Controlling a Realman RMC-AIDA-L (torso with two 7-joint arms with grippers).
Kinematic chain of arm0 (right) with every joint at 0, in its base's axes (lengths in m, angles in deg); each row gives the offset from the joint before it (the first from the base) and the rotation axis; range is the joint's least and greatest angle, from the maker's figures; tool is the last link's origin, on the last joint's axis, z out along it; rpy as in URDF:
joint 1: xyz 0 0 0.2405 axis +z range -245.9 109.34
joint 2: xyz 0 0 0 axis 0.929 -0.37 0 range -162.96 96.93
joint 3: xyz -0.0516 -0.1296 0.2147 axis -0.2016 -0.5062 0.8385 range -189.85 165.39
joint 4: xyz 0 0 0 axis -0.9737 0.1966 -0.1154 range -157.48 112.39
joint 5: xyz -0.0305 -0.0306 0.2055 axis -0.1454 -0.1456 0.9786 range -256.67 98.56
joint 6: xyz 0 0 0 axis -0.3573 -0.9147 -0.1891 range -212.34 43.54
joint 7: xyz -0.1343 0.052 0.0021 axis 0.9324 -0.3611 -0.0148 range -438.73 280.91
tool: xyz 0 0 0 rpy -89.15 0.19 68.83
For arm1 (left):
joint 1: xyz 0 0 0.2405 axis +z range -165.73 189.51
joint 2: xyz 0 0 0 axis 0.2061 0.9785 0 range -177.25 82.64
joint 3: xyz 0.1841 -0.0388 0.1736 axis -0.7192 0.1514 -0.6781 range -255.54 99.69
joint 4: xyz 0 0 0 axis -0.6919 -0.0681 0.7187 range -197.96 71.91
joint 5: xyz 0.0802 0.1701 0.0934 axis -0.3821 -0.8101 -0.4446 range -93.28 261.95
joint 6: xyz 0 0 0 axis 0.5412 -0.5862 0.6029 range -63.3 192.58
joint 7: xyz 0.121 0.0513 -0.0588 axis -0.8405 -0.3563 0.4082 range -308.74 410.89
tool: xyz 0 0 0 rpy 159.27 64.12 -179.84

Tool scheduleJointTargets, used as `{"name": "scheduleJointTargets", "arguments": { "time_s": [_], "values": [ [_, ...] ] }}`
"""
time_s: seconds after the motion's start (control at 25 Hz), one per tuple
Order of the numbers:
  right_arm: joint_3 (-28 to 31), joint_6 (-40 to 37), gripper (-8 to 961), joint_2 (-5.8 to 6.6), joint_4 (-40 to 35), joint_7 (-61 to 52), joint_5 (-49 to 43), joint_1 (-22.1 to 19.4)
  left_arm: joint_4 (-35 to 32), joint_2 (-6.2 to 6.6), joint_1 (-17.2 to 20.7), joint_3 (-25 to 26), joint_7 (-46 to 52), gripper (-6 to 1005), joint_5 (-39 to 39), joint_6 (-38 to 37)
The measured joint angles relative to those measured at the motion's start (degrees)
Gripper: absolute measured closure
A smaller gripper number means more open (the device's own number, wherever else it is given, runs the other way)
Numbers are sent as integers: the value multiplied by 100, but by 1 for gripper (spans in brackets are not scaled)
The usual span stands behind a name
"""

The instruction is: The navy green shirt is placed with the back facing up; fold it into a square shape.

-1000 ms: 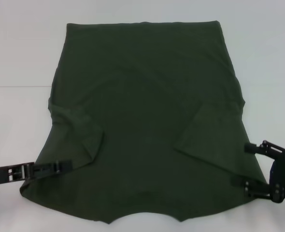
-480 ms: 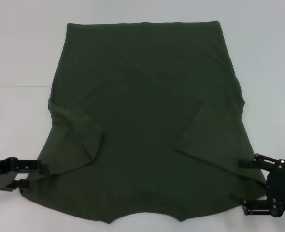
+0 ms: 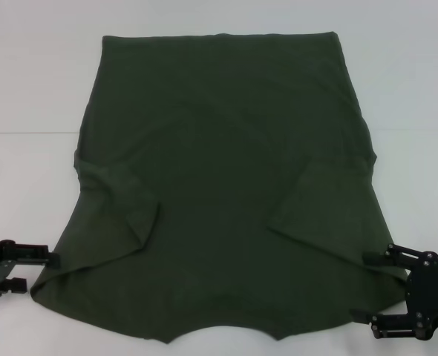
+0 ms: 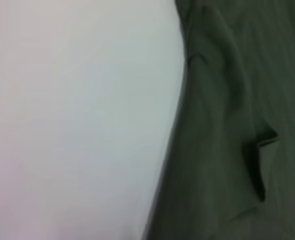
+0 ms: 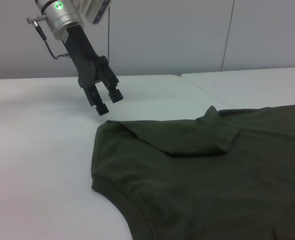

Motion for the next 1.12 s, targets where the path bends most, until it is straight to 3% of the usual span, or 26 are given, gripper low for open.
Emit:
{"name": "scheduleJointTargets", "arguments": {
  "time_s": [0.72, 1.12],
  "values": [
    [0, 83, 12, -8, 2, 0, 1, 30, 244, -37, -19, -39, 68, 138, -136, 419],
    [1, 122, 12, -9, 2, -9, 0, 45, 256, -126, -23, -38, 62, 137, -98, 481]
  ]
}}
